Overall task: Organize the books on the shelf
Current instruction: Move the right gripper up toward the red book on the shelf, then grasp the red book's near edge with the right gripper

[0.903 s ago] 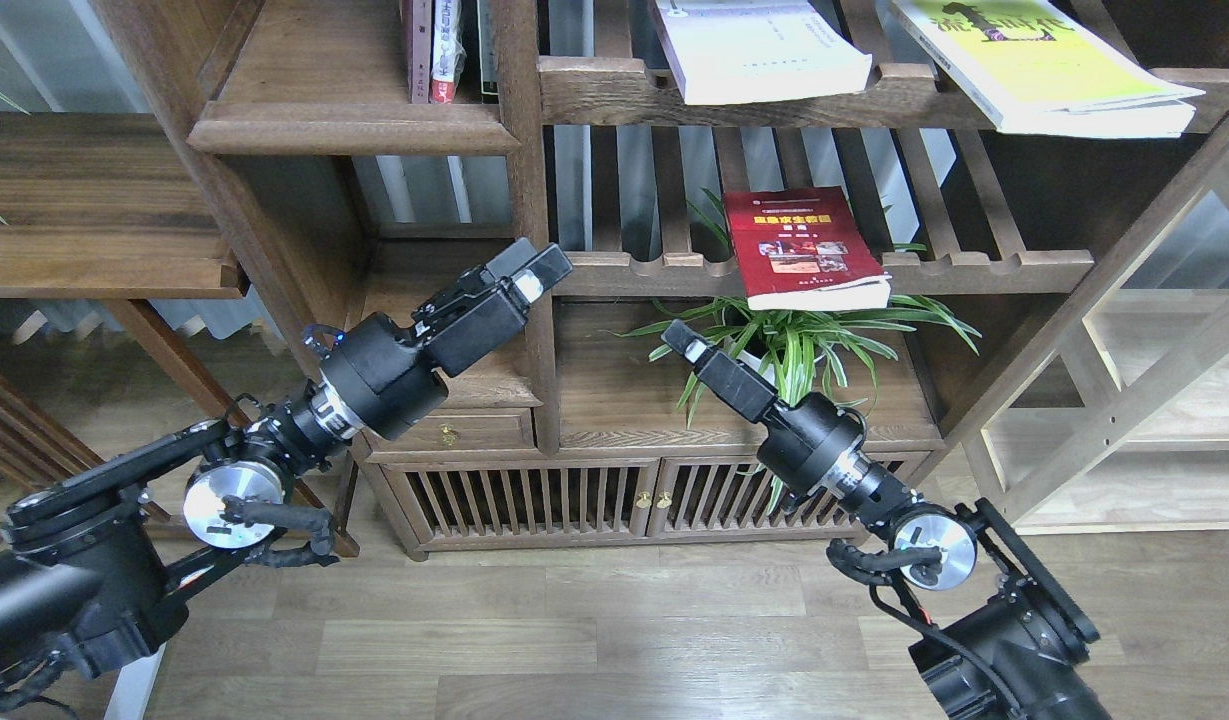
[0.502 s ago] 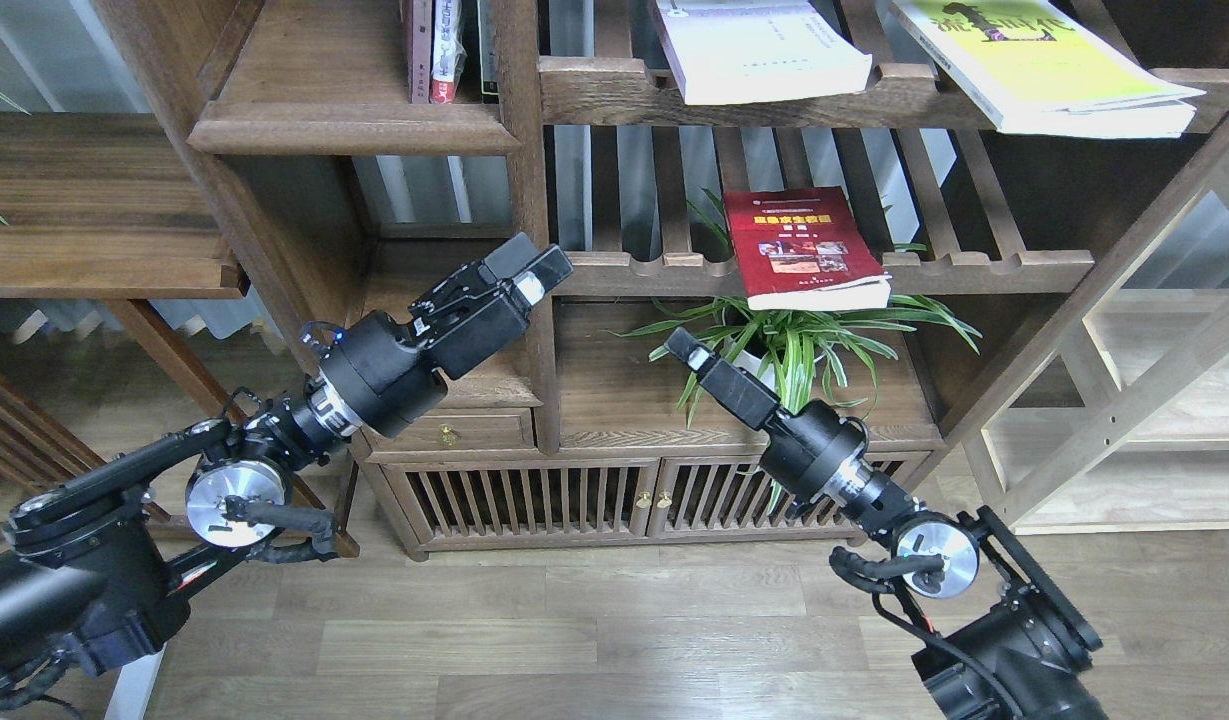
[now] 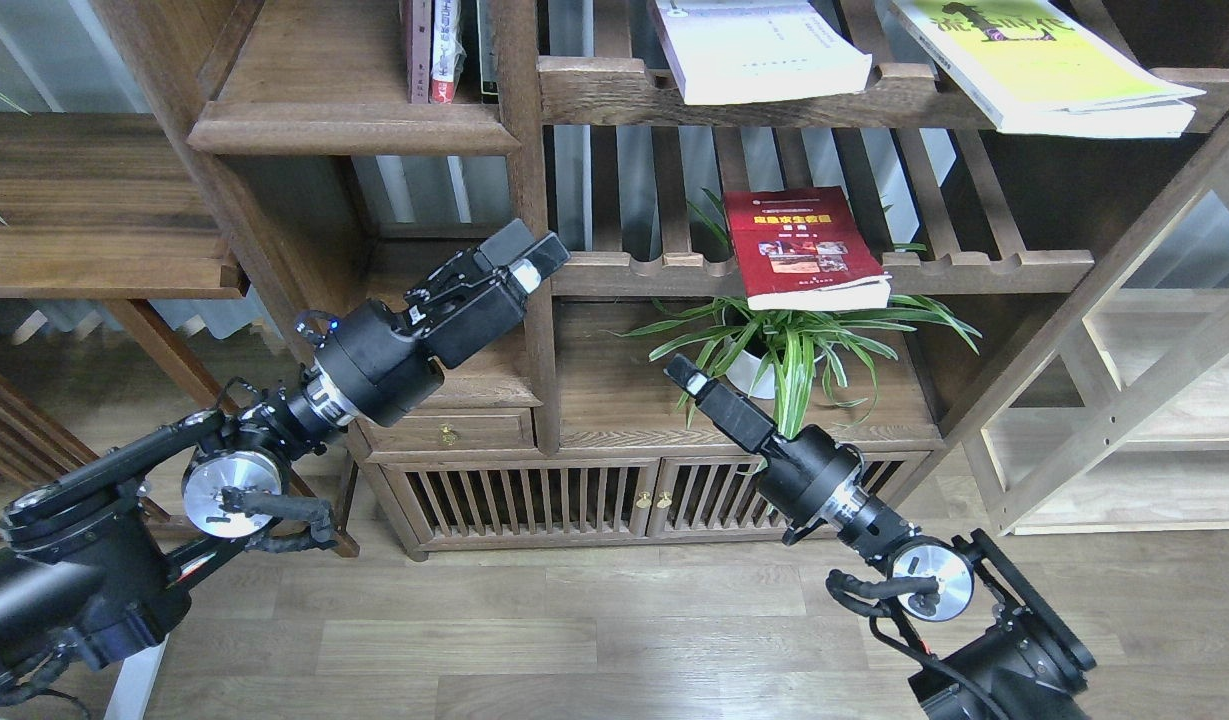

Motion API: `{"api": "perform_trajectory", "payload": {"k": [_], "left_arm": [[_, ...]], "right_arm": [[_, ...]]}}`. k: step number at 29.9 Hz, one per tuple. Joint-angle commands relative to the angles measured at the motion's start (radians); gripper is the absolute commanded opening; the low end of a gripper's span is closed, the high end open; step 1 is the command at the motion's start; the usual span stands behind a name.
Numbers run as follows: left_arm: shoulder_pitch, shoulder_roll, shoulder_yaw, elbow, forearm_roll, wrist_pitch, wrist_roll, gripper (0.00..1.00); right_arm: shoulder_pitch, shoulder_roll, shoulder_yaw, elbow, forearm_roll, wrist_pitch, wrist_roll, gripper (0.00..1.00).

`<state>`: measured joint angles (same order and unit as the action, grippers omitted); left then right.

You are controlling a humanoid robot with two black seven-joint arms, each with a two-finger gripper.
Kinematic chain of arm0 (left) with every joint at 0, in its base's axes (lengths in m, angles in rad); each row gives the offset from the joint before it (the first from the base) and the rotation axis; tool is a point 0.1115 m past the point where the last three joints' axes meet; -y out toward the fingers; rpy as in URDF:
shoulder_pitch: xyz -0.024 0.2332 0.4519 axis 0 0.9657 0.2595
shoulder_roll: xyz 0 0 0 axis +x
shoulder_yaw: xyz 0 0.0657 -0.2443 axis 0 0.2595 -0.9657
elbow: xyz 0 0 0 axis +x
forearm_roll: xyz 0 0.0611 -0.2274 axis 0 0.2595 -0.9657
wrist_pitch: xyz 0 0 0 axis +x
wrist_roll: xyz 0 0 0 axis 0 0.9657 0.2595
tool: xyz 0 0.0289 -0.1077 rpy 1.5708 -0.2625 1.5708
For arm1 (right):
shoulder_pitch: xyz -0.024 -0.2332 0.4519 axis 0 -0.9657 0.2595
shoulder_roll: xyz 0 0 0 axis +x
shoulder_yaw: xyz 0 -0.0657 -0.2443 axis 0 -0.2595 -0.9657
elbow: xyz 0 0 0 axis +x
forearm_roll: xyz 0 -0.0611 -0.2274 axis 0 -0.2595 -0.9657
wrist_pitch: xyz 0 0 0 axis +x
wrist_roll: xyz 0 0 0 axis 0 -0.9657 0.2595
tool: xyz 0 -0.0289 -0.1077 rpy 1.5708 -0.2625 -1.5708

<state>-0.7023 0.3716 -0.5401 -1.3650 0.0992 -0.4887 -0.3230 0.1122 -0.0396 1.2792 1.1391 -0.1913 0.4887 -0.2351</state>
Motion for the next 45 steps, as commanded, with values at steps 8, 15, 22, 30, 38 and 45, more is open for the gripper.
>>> {"api": "perform_trajectory", "payload": {"k": [8,15,22,30,38,45], "left_arm": [[0.052,-0.014,-0.006,0.0,-0.124,0.0,-0.011,0.99],[0.09,-0.016,-0.006,0.0,-0.124,0.0,-0.016,0.99],[0.102,-0.014,-0.006,0.001,-0.124,0.0,-0.011,0.99],[0.128,-0.014,-0.006,0.0,-0.124,0.0,-0.002,0.99],[0.159,-0.014,-0.006,-0.002,-0.121,0.0,-0.001,0.99],[0.162,-0.01,-0.003,-0.002,-0.118,0.0,-0.001,0.99]], "right_arm": [[0.056,0.0,0.008,-0.071,0.153,-0.07,0.008,1.0],[0.13,-0.005,0.026,-0.123,0.243,-0.223,0.01,1.0],[0.19,-0.014,0.049,-0.162,0.346,-0.392,0.006,1.0],[0.236,-0.013,0.065,-0.194,0.355,-0.427,0.006,1.0],[0.265,-0.005,0.1,-0.246,0.357,-0.463,0.005,1.0],[0.311,-0.003,0.134,-0.308,0.381,-0.469,0.006,0.98]]}}
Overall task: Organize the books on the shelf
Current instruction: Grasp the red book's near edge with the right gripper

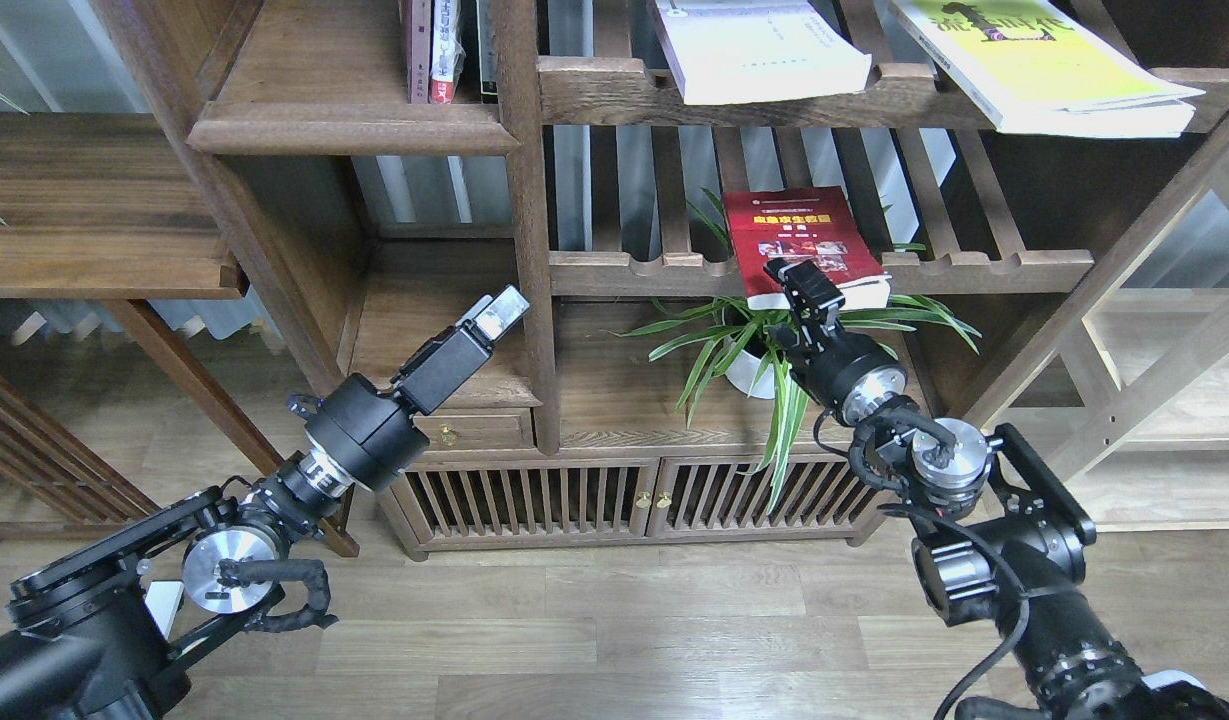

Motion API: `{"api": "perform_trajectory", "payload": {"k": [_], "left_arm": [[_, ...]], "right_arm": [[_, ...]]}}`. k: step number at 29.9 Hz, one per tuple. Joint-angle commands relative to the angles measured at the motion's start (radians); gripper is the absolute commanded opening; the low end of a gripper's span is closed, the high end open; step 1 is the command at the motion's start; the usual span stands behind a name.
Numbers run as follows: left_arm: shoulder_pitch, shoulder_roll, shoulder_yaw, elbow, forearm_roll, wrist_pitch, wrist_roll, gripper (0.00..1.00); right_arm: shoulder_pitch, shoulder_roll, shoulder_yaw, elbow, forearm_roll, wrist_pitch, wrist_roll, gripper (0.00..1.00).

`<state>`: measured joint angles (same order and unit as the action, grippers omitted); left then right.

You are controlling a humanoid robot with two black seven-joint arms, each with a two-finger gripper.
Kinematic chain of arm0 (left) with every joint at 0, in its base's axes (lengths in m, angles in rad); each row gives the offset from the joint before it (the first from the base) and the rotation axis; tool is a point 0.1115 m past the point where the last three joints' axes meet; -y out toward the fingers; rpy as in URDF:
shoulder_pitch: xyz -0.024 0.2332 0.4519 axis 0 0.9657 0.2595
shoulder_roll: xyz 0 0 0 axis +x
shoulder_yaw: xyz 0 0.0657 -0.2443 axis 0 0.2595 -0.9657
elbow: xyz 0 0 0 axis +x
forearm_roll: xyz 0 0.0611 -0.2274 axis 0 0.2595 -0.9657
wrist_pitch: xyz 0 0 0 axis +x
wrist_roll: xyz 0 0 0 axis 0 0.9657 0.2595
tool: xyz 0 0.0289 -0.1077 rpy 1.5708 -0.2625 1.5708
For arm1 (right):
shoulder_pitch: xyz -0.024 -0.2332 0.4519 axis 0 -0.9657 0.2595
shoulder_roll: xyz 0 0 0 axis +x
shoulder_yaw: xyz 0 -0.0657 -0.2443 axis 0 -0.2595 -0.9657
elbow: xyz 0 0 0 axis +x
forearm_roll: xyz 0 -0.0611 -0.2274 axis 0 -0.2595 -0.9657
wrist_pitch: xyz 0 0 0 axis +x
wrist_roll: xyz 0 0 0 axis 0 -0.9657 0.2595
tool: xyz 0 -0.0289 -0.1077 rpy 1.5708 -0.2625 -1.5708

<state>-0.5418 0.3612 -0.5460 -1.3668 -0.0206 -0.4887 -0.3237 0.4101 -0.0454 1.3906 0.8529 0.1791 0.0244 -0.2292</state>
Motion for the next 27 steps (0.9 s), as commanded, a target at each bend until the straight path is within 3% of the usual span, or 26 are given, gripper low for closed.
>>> {"api": "perform_trajectory", "payload": {"k": [1,27], "left_arm": [[0.003,0.001,0.001,0.0,0.002,0.0,0.0,0.99],[0.019,-0.004,0.011,0.0,0.005,0.0,0.0,0.99]], "right_arm": [[0.016,0.005,0.028,-0.024,0.013,-0.011,0.001,0.97],[0.061,0.035,0.107,-0.129,0.016,-0.027,0.008,0.92]]}}
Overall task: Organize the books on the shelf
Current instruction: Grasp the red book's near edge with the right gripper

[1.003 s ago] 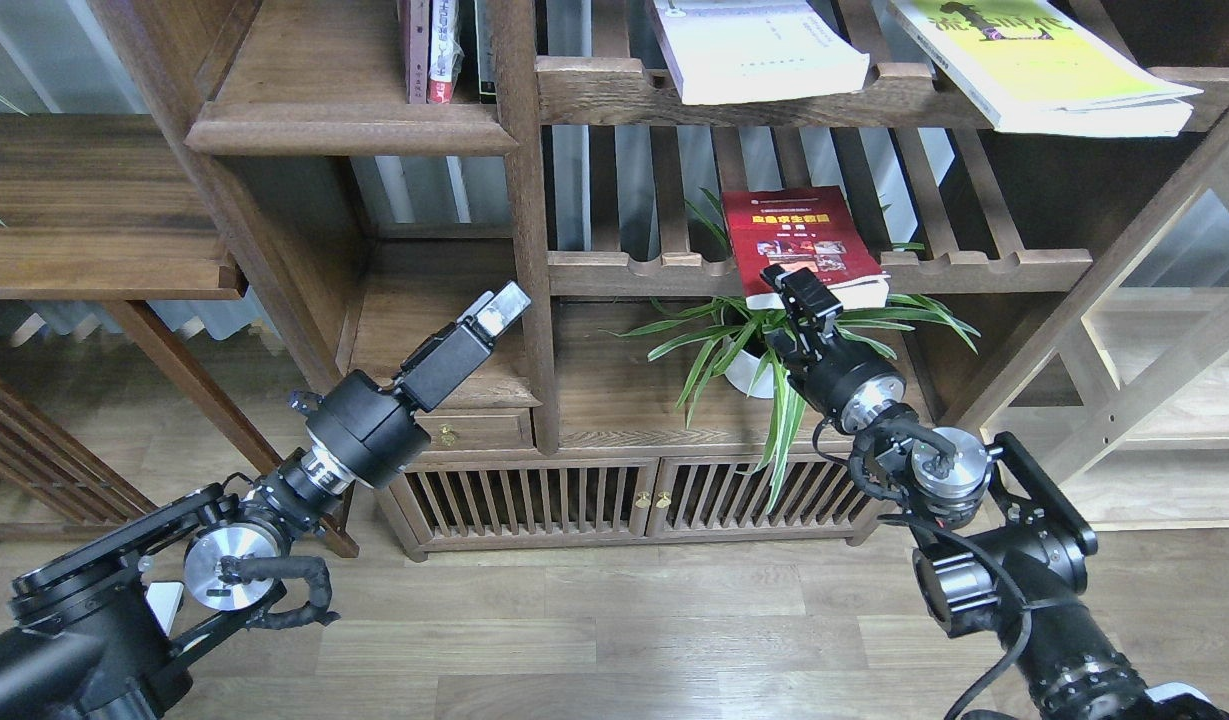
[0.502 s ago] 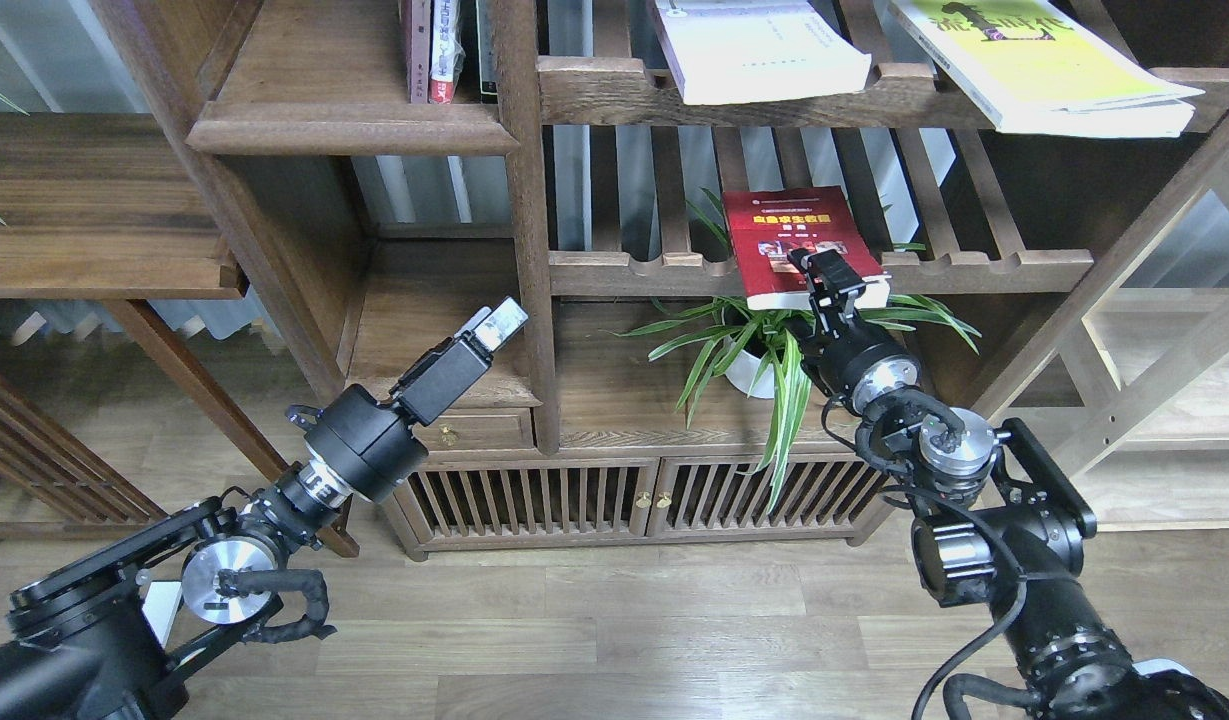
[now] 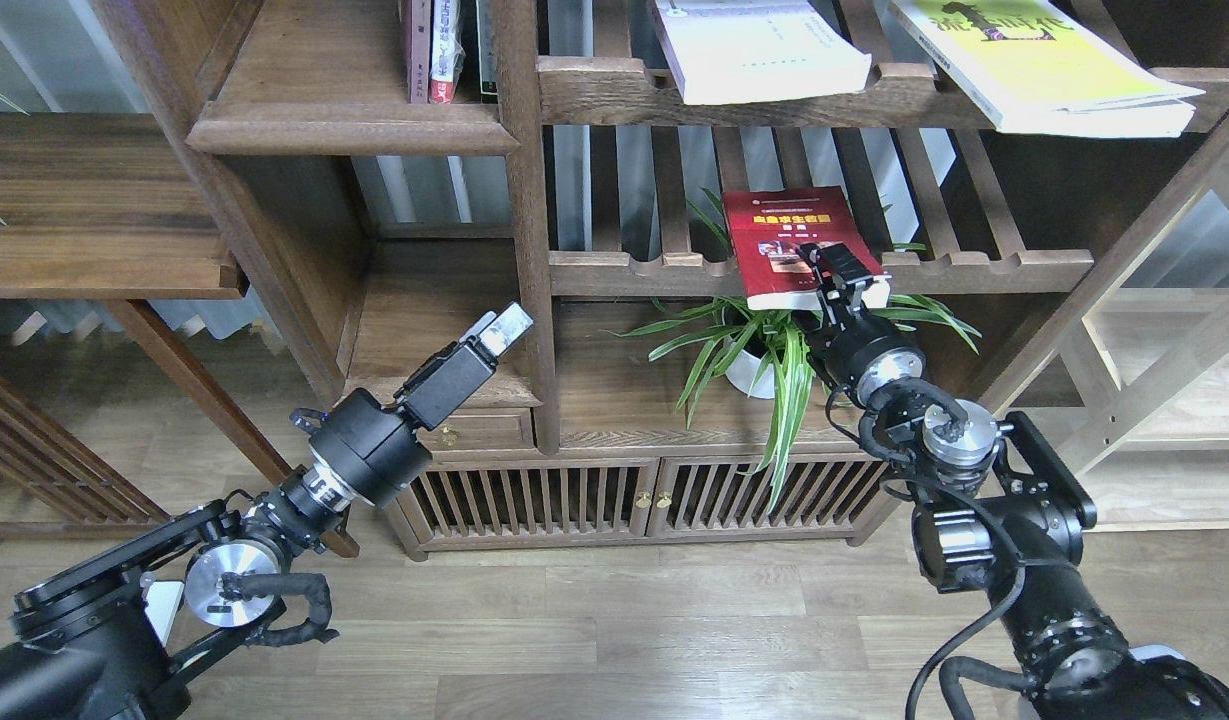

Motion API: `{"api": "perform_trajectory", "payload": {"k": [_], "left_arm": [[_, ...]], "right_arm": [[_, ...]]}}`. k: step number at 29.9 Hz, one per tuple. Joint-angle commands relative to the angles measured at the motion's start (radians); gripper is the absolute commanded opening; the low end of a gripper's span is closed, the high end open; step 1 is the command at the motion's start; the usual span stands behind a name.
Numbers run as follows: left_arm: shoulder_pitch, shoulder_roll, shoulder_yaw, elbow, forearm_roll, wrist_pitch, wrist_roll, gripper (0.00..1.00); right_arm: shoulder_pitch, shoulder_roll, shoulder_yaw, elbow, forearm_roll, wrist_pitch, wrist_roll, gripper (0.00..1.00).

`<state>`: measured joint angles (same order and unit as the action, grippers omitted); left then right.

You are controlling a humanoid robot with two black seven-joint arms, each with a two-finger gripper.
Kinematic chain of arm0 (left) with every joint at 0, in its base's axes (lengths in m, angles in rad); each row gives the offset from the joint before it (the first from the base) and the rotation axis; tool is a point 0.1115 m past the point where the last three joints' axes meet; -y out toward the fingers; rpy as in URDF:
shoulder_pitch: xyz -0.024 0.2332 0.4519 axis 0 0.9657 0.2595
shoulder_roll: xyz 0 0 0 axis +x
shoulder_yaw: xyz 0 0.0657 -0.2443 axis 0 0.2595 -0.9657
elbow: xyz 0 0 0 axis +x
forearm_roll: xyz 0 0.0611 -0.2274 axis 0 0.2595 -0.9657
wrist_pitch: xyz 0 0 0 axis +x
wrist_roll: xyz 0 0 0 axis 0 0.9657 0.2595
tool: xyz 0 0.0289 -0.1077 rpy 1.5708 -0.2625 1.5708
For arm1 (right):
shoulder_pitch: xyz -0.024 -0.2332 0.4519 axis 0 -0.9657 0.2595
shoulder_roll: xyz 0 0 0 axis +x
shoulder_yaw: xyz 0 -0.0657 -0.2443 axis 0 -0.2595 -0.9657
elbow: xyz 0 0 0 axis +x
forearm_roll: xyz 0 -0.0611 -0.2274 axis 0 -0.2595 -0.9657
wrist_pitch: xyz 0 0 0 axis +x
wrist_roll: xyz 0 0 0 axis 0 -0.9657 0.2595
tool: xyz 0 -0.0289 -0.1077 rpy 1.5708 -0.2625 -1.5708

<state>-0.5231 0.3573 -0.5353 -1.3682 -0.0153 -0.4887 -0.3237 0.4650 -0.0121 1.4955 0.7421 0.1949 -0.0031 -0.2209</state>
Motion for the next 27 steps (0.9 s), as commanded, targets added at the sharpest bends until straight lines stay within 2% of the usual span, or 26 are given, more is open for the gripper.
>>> {"api": "perform_trajectory", "payload": {"k": [1,14,20,27], "left_arm": [[0.0,0.0,0.0,0.0,0.0,0.0,0.0,0.99],[0.0,0.0,-0.002,0.0,0.0,0.0,-0.003,0.99],[0.001,0.0,-0.002,0.0,0.0,0.0,-0.003,0.99],[0.001,0.0,-0.002,-0.002,0.0,0.0,-0.006,0.99]], "right_arm": [[0.01,0.001,0.003,-0.023,0.0,0.0,0.0,0.92],[0.05,0.003,0.003,-0.055,0.0,0.0,0.0,0.91],[0.058,0.003,0.003,-0.056,0.0,0.0,0.003,0.87],[0.057,0.001,0.002,-0.059,0.0,0.0,0.052,0.78]]}}
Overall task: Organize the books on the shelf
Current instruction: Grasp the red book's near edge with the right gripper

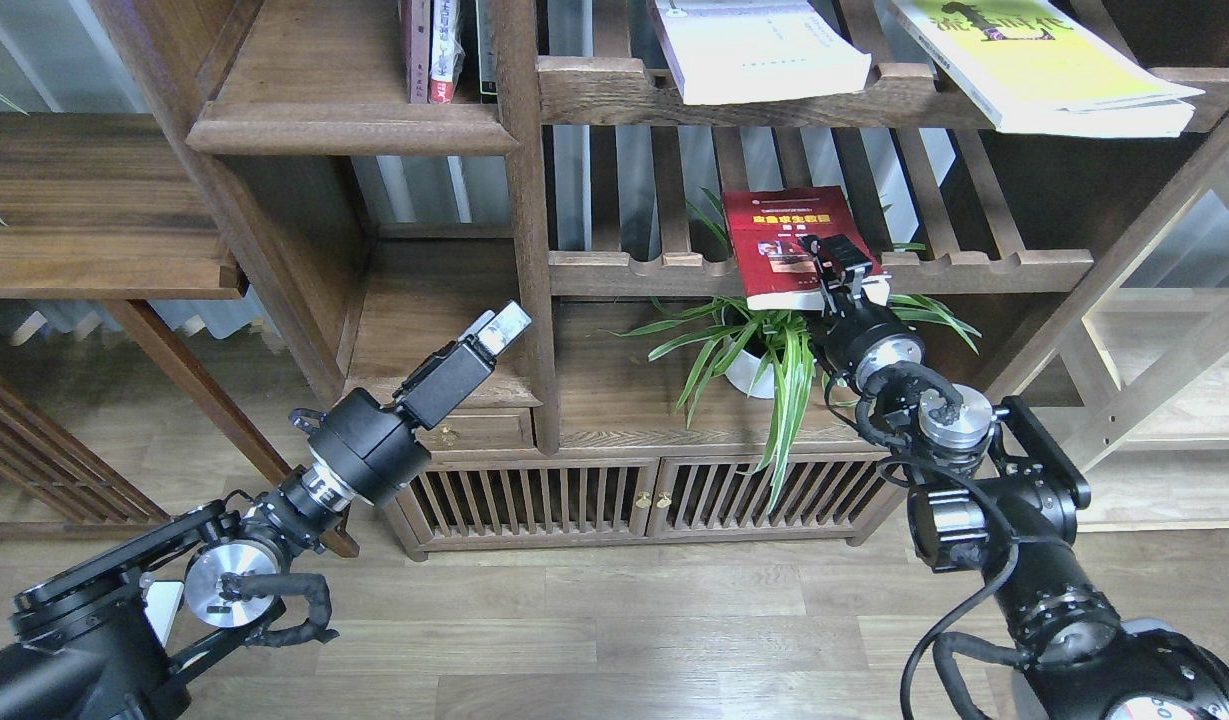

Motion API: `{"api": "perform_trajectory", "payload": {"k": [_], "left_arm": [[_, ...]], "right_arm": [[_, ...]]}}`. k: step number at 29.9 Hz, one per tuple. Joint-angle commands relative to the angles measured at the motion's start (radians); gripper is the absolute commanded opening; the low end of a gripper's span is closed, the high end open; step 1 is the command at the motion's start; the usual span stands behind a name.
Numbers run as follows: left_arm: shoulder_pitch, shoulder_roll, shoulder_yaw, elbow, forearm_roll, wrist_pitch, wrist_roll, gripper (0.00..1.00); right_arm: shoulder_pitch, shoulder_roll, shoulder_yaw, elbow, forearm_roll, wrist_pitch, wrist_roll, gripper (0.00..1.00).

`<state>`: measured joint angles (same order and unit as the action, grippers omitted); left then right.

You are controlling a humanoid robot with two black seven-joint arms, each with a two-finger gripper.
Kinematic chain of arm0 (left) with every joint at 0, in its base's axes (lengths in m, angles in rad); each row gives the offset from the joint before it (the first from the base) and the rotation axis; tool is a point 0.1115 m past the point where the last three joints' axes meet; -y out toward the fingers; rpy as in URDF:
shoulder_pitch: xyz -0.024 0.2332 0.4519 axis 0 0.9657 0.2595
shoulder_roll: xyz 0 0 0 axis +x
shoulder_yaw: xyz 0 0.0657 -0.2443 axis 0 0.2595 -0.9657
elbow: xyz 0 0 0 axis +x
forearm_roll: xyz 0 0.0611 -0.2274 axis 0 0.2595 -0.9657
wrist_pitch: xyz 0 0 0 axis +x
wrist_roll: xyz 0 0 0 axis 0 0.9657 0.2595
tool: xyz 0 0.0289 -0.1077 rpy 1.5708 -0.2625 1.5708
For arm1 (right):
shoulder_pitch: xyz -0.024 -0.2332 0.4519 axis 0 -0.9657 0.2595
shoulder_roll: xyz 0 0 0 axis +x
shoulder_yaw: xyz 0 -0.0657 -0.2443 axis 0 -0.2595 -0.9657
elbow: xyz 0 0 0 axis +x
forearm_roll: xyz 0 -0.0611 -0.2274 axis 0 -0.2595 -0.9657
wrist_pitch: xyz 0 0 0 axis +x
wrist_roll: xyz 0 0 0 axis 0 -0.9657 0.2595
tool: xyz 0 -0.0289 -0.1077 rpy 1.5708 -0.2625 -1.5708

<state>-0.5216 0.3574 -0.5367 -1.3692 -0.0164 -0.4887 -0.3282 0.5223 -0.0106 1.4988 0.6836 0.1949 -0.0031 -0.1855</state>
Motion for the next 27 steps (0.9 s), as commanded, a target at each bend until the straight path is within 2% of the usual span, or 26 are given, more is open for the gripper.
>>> {"api": "perform_trajectory", "payload": {"k": [1,7,17,27], "left_arm": [[0.0,0.001,0.0,-0.001,0.0,0.0,-0.002,0.99],[0.003,0.0,0.0,-0.001,0.001,0.0,-0.003,0.99],[0.006,0.0,-0.003,0.001,0.001,0.0,0.0,0.99],[0.006,0.0,-0.005,0.001,0.001,0.0,0.002,0.99]], "right_arm": [[-0.001,0.001,-0.002,-0.001,0.0,0.002,0.017,0.75],[-0.001,0.001,-0.002,-0.001,0.0,0.0,0.018,0.65],[-0.002,0.011,-0.002,-0.003,0.0,0.002,0.06,0.5],[-0.005,0.011,0.003,-0.003,0.032,0.017,0.093,0.28]]}}
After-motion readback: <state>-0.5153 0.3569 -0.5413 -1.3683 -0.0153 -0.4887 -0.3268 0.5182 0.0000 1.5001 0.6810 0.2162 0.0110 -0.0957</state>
